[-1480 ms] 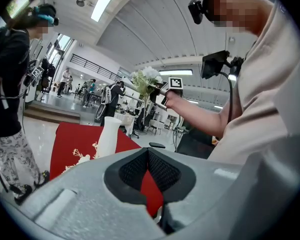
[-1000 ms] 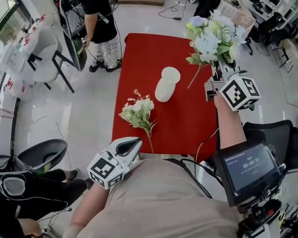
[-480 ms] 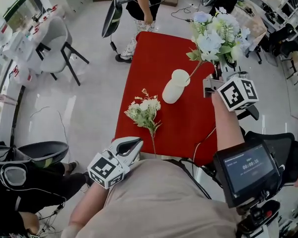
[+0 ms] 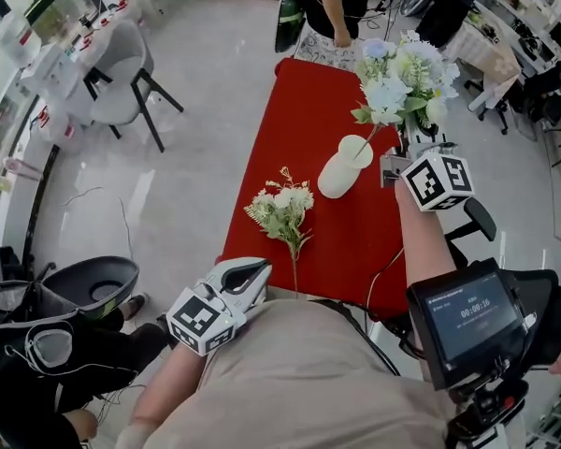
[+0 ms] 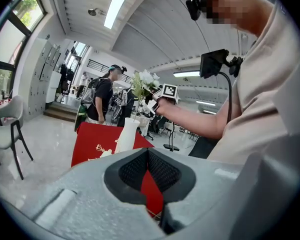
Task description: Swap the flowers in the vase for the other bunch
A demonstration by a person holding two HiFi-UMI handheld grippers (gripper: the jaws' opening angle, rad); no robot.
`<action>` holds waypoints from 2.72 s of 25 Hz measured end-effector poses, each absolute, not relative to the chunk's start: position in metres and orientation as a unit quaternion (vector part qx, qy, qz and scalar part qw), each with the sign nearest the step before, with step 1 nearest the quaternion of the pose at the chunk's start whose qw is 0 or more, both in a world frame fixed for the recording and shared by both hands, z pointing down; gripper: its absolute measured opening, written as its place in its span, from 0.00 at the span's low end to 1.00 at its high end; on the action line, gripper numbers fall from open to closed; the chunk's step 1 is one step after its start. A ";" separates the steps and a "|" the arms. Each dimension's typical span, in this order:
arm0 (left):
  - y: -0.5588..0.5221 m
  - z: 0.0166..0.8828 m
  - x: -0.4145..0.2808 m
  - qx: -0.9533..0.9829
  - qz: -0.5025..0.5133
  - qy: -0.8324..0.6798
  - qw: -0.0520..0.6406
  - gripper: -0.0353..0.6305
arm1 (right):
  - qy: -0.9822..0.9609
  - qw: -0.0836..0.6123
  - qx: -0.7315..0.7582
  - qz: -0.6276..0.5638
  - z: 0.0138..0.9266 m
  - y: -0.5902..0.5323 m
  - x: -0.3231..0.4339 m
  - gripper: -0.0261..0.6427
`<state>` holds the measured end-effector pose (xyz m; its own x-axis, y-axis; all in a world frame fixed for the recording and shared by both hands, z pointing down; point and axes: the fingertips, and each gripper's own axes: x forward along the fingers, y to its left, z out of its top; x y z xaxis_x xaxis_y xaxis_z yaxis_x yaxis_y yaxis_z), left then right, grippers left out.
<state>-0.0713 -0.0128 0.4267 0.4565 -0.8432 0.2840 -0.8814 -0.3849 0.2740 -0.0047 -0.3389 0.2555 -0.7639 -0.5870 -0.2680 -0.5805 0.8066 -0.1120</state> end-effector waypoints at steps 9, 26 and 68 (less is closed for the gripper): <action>-0.016 0.424 -0.072 0.825 0.052 -0.527 0.197 0.06 | 0.942 0.125 -0.311 -0.012 0.288 -0.339 -0.015 0.14; -0.020 0.430 -0.064 0.830 0.063 -0.518 0.197 0.06 | 0.945 0.061 -0.322 -0.013 0.360 -0.323 -0.011 0.18; -0.011 0.429 -0.064 0.861 0.065 -0.464 0.196 0.06 | 0.938 0.017 -0.338 -0.077 0.397 -0.299 0.012 0.52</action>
<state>-0.0636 -0.0108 0.4290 0.5609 -0.7738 0.2942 -0.8249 -0.4923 0.2777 0.0115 -0.2995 0.3968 -0.7703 -0.6373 0.0212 -0.6322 0.7589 -0.1563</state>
